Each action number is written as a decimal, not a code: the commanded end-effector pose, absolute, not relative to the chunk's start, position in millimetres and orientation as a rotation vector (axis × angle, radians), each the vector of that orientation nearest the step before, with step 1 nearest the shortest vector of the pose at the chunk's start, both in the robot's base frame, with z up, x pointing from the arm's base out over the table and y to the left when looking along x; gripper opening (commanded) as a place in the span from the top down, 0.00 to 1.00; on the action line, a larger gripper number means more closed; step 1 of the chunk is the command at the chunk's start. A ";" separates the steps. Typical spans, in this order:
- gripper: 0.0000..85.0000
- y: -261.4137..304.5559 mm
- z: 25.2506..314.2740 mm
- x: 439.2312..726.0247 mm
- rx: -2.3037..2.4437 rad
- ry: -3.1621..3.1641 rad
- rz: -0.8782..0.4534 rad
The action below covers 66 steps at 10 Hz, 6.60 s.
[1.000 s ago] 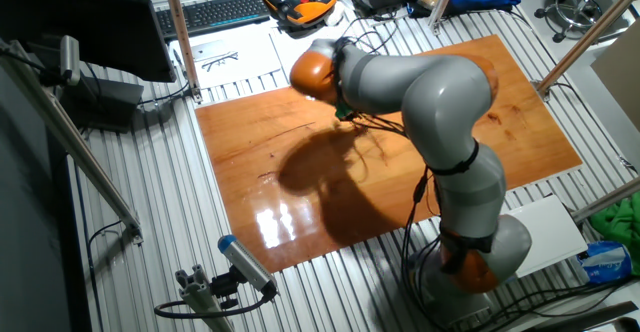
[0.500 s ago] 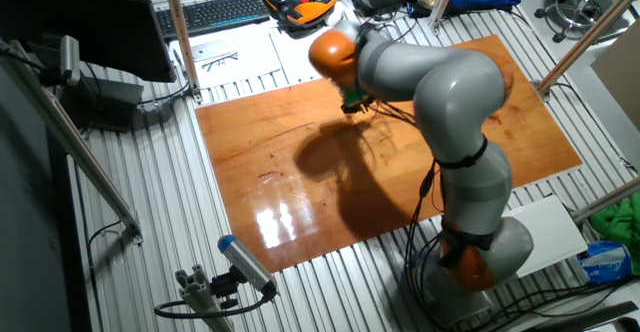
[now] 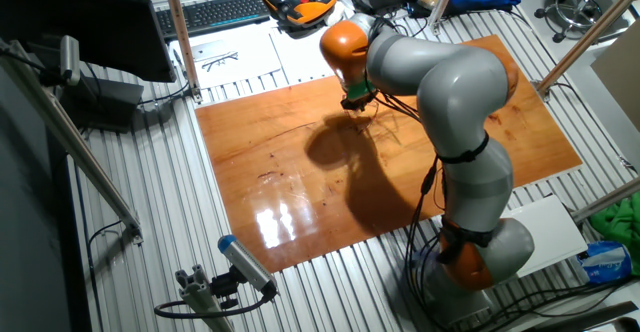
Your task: Unfold the leg of the glasses (with one hand)
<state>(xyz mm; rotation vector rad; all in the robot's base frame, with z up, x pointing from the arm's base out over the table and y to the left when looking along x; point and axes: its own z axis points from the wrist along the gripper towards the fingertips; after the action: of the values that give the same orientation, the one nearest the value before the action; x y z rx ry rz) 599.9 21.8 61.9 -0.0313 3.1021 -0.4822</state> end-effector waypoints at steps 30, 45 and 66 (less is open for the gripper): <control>1.00 71.6 34.3 602.0 0.271 3.133 -0.272; 0.20 88.4 31.8 600.8 0.453 3.064 -0.242; 1.00 81.5 52.3 594.5 0.582 3.055 -0.167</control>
<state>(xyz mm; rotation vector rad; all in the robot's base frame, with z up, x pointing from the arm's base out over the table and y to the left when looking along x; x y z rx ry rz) 594.4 81.5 52.1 0.5839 3.0535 -0.1662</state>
